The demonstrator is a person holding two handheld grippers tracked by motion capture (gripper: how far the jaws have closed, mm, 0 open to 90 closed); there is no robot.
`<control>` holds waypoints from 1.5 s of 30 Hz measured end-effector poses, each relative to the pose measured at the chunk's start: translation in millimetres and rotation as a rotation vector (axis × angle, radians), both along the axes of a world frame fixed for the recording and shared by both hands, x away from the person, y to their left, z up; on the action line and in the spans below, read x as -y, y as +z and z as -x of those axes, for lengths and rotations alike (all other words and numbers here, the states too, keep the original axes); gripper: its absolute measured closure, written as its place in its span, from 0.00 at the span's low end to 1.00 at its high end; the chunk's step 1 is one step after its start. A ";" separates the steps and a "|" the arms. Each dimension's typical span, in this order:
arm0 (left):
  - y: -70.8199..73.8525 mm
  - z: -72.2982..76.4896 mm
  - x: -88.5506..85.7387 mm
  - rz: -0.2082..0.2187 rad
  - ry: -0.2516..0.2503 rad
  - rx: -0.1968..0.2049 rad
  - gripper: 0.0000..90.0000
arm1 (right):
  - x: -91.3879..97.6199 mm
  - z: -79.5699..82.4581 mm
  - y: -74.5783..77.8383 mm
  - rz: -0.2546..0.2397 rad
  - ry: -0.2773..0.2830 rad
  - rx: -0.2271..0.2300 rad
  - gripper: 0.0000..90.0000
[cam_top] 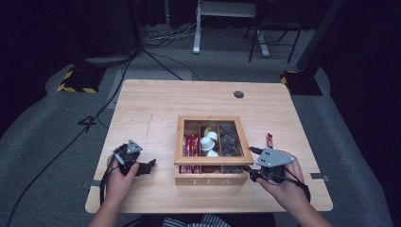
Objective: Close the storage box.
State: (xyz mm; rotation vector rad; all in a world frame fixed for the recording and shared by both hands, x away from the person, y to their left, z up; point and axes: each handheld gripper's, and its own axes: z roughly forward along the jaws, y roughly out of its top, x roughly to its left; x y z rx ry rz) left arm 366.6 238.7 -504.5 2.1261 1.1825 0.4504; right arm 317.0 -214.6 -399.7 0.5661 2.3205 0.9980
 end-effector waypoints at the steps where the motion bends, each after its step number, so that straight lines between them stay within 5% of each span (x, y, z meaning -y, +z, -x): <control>1: -0.1 0.1 0.1 0.003 0.001 -0.001 0.13 | 0.1 0.6 -1.4 0.001 0.001 -0.004 0.44; 45: -0.1 0.1 0.1 0.002 0.001 -0.001 0.13 | 4.9 6.3 -28.9 0.042 0.024 -0.187 0.45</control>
